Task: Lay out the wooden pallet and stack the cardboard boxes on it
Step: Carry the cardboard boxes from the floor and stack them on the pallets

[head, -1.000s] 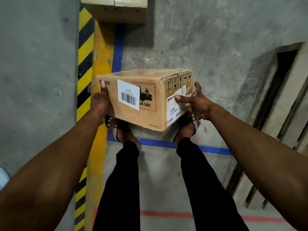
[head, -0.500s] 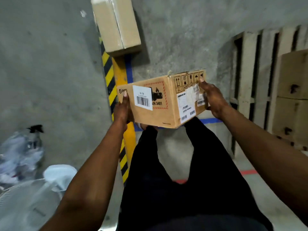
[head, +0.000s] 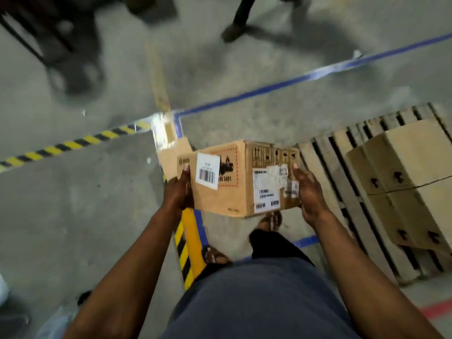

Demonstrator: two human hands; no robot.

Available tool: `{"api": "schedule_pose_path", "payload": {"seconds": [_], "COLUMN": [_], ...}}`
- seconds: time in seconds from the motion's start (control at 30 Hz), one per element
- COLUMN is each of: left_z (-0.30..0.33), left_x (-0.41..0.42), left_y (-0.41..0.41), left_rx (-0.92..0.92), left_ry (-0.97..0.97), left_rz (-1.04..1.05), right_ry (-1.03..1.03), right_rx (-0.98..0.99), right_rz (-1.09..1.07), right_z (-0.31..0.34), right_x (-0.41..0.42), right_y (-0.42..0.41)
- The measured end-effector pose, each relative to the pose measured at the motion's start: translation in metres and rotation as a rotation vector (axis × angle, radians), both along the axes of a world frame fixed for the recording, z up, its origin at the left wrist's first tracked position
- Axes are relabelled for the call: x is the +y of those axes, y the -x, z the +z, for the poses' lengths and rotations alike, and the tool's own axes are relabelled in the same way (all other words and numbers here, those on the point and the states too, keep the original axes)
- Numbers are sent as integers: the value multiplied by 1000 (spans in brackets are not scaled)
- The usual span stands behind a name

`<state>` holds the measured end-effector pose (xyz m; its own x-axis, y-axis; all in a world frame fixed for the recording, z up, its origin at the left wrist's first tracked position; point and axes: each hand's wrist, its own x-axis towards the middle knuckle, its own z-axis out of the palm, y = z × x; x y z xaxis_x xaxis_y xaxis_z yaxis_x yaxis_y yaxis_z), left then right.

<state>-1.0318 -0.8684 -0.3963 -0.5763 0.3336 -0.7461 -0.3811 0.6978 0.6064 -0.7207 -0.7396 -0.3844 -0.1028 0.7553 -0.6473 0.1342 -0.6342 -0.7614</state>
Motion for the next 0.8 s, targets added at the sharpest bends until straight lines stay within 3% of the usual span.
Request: {"api": "schedule_pose_path", "payload": {"seconds": [0.4,0.8], "left_z": [56,8], "left_x": [215,419], "left_y": [-73,-63], "left_rx": [97,-41], "left_ry": [-58,10], "left_rz": [-227,-486], "right_ry": [-56,-71], "right_rx": [91,26], "right_rz": [-196,-439], "right_z": [14,6], "right_x": [147,272], "right_y": [-96,-99]}}
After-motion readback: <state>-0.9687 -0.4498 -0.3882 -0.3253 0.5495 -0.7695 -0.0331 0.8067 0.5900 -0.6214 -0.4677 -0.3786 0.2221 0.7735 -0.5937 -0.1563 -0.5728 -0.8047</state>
